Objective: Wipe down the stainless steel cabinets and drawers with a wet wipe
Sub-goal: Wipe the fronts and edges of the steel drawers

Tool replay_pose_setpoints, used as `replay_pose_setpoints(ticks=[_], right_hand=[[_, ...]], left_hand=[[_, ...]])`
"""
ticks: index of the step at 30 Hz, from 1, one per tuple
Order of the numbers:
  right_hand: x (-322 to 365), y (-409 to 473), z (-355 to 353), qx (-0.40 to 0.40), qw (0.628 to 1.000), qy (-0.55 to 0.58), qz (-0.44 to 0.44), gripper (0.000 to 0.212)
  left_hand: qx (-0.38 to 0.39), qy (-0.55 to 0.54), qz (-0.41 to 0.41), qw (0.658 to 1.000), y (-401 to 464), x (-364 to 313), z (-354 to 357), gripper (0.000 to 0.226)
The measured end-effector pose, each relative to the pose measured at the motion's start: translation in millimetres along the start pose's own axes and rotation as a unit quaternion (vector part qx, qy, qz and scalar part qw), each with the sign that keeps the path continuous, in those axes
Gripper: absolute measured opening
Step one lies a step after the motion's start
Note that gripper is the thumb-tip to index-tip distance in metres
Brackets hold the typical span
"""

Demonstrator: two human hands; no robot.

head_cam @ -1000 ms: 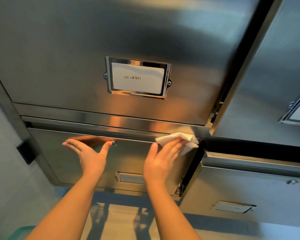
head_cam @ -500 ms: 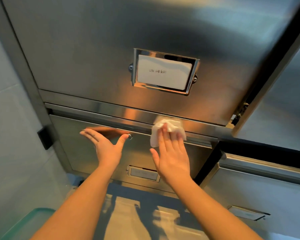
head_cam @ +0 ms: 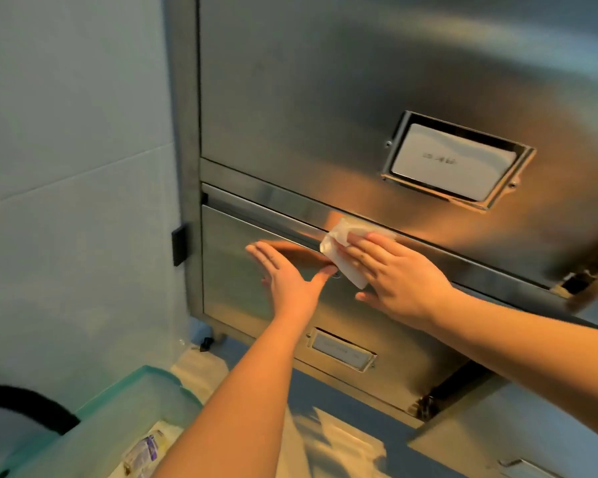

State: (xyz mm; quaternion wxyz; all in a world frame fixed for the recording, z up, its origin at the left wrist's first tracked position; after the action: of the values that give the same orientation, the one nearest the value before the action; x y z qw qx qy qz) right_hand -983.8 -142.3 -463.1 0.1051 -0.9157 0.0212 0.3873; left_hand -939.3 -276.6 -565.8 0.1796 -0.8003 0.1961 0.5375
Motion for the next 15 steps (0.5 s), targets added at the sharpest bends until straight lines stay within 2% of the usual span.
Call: replay_pose_setpoints(ticks=[2, 5, 11, 15], right_hand=[[0.0, 33.1, -17.3, -0.013, 0.999, -0.011, -0.033, 0.076], [-2.1, 66.1, -35.8, 0.015, 0.998, -0.02, -0.065, 0.081], [-12.8, 26.0, -27.2, 0.082, 0.982, -0.072, -0.154, 0.082], [-16.0, 46.8, -40.0, 0.113, 0.969, -0.105, -0.194, 0.074]], left_hand=[[0.0, 0.008, -0.001, 1.0, 1.7, 0.0, 1.8, 0.134], [-0.005, 0.015, -0.019, 1.0, 3.6, 1.2, 3.1, 0.129], [0.0, -0.01, -0.01, 1.0, 1.1, 3.8, 6.7, 0.139], [-0.007, -0.012, -0.01, 1.0, 0.8, 2.1, 5.2, 0.144]])
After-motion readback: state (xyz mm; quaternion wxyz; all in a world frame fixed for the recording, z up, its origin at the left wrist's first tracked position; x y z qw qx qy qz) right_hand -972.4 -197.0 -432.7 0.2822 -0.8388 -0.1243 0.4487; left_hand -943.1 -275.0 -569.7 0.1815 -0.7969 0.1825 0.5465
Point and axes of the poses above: each hand's wrist, its own y-axis towards the middle knuckle, its own z-axis out of the palm, x = y × z, the point moved 7 cm from there along y, towards the middle knuckle, and after that the axes turned 10 degrees about -z, right-handed, at the moved point
